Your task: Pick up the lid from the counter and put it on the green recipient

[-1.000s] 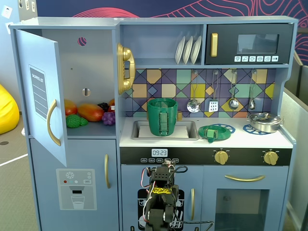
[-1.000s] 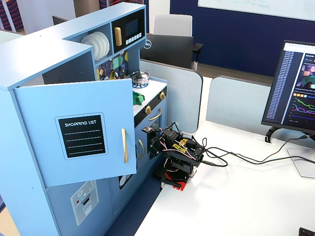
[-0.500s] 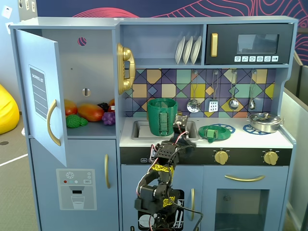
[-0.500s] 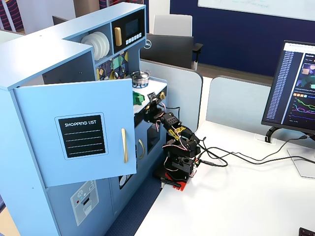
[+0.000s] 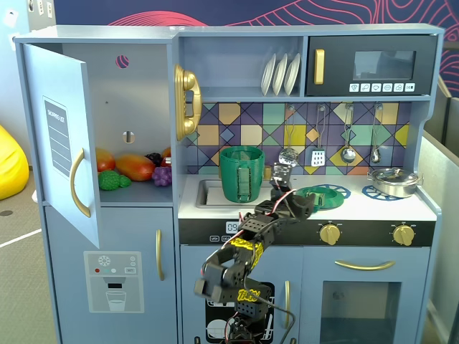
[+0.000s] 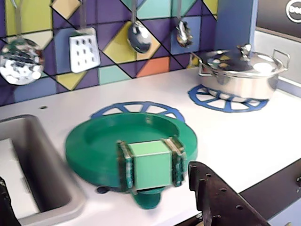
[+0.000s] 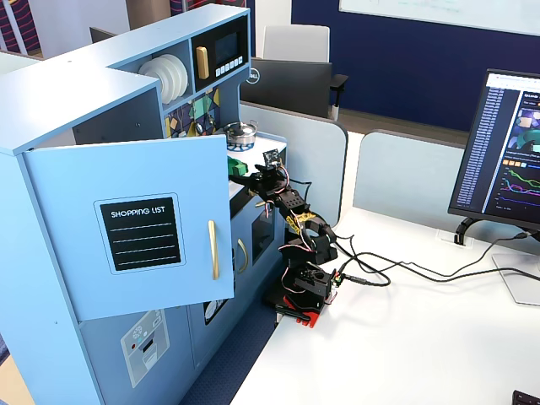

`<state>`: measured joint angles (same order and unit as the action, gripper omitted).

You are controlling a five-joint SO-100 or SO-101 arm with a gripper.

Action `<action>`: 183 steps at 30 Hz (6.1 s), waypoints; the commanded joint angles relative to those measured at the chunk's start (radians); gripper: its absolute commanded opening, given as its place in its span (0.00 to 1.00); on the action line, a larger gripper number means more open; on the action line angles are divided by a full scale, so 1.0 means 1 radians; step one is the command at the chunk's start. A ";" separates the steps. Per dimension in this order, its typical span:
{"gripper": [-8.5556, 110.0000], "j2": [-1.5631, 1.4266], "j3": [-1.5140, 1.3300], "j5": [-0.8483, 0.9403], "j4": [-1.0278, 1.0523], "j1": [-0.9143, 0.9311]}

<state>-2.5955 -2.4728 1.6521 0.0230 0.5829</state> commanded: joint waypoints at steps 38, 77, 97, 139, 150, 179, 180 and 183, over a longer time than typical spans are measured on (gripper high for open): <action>0.07 0.715 0.531 -0.015 -0.149 -0.041; 0.07 0.534 1.071 -0.009 0.341 -0.457; 0.07 0.600 1.083 0.014 0.393 -0.543; 0.33 0.267 1.140 0.031 0.658 -0.532; 0.07 -0.316 0.305 0.184 1.215 -0.462; 0.09 -0.581 -0.523 -0.143 1.509 -0.535; 0.09 -0.583 -0.523 -0.143 1.509 -0.535; 0.09 -0.583 -0.523 -0.141 1.509 -0.535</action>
<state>-3.1769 -2.9468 1.5463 1.4021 0.0445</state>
